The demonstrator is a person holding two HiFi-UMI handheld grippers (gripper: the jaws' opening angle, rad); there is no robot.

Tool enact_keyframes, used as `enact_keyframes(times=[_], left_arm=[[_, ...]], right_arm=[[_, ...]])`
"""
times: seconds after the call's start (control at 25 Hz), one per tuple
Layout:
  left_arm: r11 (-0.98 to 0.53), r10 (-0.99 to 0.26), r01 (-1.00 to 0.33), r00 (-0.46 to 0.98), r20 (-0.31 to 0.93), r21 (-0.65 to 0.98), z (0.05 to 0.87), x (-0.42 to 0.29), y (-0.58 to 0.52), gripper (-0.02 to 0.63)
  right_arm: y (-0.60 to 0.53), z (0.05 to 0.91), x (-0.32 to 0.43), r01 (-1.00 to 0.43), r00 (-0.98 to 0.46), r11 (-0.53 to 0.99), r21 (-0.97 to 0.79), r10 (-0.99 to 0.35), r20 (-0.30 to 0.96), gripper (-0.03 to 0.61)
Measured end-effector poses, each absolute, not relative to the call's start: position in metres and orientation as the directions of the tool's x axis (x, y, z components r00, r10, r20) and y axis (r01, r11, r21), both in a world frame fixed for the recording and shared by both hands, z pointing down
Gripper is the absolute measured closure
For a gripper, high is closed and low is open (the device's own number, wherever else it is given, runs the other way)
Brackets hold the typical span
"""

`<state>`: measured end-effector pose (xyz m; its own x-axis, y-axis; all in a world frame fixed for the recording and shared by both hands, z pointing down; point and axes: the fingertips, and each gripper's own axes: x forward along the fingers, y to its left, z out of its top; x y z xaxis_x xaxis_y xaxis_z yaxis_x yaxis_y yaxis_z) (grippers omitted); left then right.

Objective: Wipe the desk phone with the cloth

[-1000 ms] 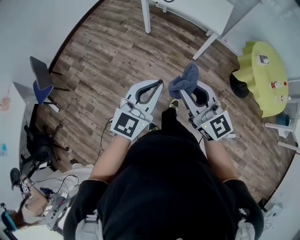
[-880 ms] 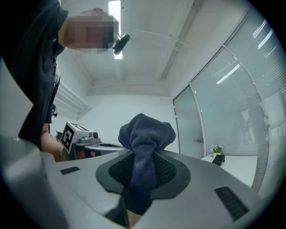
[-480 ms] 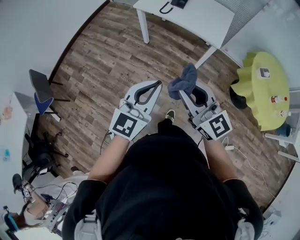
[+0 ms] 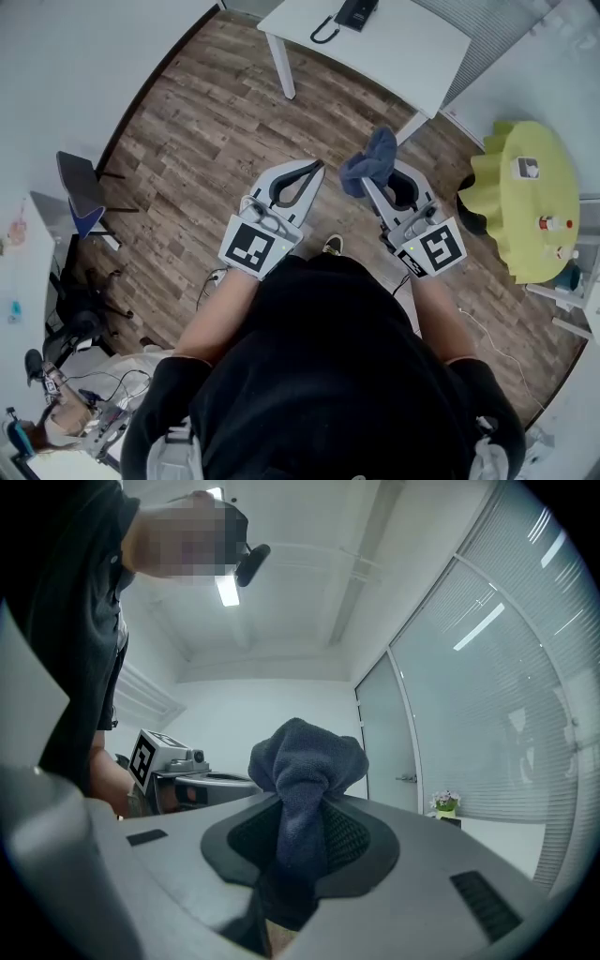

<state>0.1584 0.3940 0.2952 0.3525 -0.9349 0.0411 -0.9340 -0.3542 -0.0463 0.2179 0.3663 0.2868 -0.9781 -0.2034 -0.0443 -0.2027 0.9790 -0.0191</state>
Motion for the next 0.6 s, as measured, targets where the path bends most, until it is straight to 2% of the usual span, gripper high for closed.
enact_keyframes(times=[0.6], left_arm=[[-0.372, -0.928, -0.928, 0.371, 0.027, -0.024, 0.304, 0.103, 0.307, 0.606]], right_arm=[[0.285, 0.297, 0.174, -0.264, -0.964, 0.964, -0.005, -0.264, 0.01, 0.474]])
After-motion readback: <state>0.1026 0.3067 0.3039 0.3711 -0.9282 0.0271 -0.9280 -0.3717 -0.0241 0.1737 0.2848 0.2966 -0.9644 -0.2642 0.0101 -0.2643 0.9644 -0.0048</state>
